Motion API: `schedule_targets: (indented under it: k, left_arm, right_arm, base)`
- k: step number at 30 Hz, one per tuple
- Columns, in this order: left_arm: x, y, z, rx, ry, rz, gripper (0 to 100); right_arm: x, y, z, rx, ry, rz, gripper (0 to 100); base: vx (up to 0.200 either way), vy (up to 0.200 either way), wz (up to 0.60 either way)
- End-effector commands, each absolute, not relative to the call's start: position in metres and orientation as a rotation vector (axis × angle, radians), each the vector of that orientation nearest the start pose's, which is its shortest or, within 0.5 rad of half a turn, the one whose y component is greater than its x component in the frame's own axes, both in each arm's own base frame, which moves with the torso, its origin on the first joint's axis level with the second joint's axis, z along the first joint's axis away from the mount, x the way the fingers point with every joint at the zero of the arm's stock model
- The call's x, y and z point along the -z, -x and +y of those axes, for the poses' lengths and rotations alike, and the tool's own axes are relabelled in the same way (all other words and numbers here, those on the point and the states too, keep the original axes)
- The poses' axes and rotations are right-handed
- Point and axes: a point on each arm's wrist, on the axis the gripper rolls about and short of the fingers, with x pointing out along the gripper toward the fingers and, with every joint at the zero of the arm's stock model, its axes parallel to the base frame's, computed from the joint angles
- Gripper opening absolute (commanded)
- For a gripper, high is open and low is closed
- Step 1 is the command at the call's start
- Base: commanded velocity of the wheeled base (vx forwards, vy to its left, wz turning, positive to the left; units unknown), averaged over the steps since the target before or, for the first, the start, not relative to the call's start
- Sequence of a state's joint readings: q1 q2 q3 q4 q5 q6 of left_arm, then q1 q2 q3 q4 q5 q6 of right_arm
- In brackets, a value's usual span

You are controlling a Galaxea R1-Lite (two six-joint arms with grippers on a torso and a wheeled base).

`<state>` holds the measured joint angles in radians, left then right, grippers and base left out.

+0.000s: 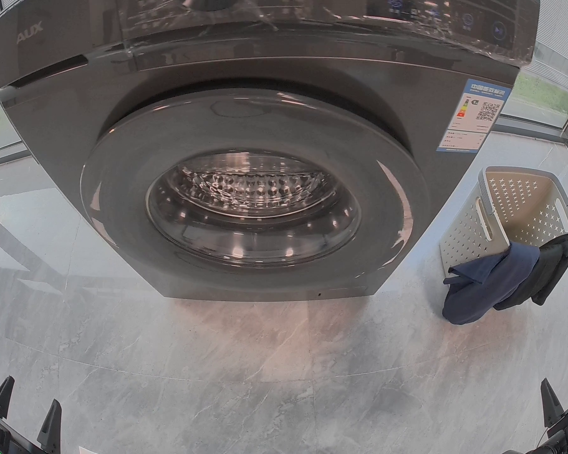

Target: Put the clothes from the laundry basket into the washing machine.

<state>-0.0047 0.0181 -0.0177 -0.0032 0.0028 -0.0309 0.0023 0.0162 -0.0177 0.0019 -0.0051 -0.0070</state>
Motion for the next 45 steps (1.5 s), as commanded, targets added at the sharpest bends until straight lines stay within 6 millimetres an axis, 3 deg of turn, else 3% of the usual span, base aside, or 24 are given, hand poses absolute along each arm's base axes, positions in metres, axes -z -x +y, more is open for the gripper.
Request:
schedule_targets:
  k: [1, 7, 22, 35, 36, 39, 40, 45]
  left_arm:
    - [-0.076, 0.023, 0.0, 0.002, 0.029, -0.002, 100]
    - [-0.076, 0.023, 0.0, 0.002, 0.026, 0.0, 100]
    - [-0.076, 0.023, 0.0, 0.0, 0.029, -0.002, 100]
    - [-0.076, 0.023, 0.0, 0.002, 0.026, -0.002, 100]
    - [-0.076, 0.023, 0.0, 0.0, 0.026, 0.0, 100]
    - [-0.076, 0.023, 0.0, 0.0, 0.026, 0.0, 100]
    - [-0.076, 0.023, 0.0, 0.0, 0.025, 0.0, 100]
    - [-0.076, 0.023, 0.0, 0.0, 0.023, -0.002, 100]
  right_arm:
    - [-0.075, 0.023, 0.0, 0.003, 0.006, 0.002, 100]
    - [-0.075, 0.023, 0.0, 0.002, 0.005, 0.002, 100]
    - [-0.075, 0.023, 0.0, 0.005, 0.009, 0.002, 100]
    - [-0.075, 0.023, 0.0, 0.005, 0.0, 0.0, 100]
    - [-0.079, 0.023, 0.0, -0.005, 0.001, -0.021, 100]
    - [-0.121, 0.037, 0.0, -0.016, -0.039, -0.199, 100]
    - [-0.129, 0.038, 0.0, -0.019, -0.057, -0.188, 100]
    - [-0.121, 0.014, 0.002, -0.131, -0.089, 0.087, 100]
  base:
    - [0.0, 0.0, 0.0]
    - [0.0, 0.0, 0.0]
    - [0.2, 0.0, 0.0]
    - [0.0, 0.0, 0.0]
    - [0.0, 0.0, 0.0]
    - [0.0, 0.0, 0.0]
    - [0.0, 0.0, 0.0]
    - [0.12, 0.0, 0.0]
